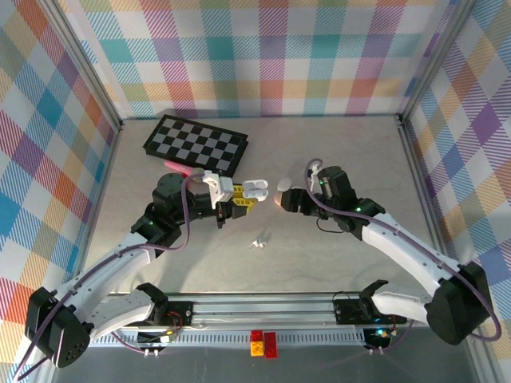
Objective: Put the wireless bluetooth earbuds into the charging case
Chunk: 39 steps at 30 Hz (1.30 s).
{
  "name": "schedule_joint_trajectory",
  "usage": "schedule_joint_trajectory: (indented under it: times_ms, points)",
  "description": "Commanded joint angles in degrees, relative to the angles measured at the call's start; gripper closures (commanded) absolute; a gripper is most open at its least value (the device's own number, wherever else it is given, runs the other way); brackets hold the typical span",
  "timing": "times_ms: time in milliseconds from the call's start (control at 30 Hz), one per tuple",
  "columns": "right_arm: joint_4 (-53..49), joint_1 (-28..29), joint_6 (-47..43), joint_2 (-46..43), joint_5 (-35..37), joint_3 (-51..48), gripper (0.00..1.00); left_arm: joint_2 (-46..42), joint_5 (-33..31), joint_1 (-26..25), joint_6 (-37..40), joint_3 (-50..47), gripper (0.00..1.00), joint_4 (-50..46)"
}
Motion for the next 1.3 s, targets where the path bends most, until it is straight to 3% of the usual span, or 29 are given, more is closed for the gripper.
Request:
schedule_joint_trajectory:
  times_ms: [0,300,533,1267]
  points:
    - [1.42,2.36,7.77,4.49,-2.78,-0.52,0.32,-2.4,-1.46,3.52,-3.74,-3.46,1.0,6.35]
    - [0.72,8.03,12.09,21.93,-12.18,6.26,0.33,-11.82,-3.06,10.8,-9.2,-7.76,1.0,3.96]
    - [-1.15,10.83,11.03,31.98,-14.13,13.68,0.4,-14.65,-1.09,11.97,-8.08,-7.43,1.0,-1.06]
    - [-3.7,11.89,9.72,39.91,-16.96,17.25,0.41,-13.18,2.37,11.97,-5.26,-4.78,1.0,-6.1]
